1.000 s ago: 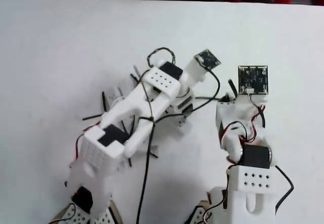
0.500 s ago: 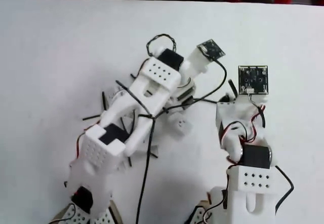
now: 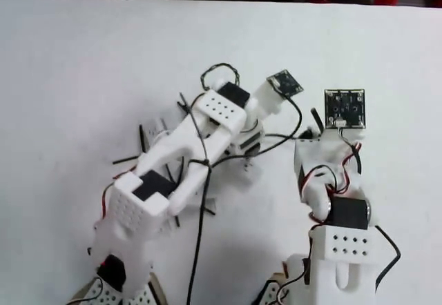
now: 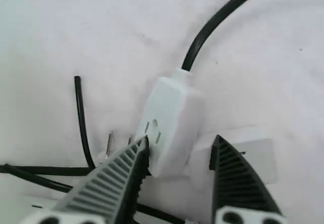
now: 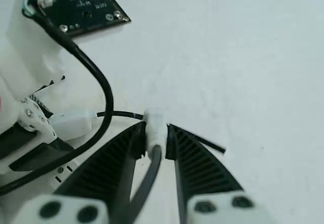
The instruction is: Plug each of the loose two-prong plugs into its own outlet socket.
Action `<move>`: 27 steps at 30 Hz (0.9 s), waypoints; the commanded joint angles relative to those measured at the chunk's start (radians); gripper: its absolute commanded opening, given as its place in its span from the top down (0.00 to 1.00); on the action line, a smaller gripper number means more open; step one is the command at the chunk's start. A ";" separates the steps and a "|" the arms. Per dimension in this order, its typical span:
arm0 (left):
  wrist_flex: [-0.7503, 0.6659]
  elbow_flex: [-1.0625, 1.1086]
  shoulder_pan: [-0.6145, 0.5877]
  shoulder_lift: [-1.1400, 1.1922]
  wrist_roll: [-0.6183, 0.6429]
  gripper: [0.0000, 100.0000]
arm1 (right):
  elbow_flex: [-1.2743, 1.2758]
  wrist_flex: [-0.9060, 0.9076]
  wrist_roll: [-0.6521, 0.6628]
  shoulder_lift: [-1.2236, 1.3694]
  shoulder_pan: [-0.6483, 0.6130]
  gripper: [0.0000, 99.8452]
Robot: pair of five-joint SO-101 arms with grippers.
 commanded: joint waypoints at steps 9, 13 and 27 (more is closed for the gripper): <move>-0.020 -0.089 0.054 -0.007 -0.009 0.97 | -0.055 -0.019 -0.008 0.002 0.010 0.98; -0.028 -0.110 0.076 -0.004 -0.009 0.97 | -0.055 -0.019 -0.008 0.002 0.010 0.98; -0.049 -0.115 -0.021 0.094 0.032 0.76 | -0.055 -0.019 -0.008 0.002 0.010 0.98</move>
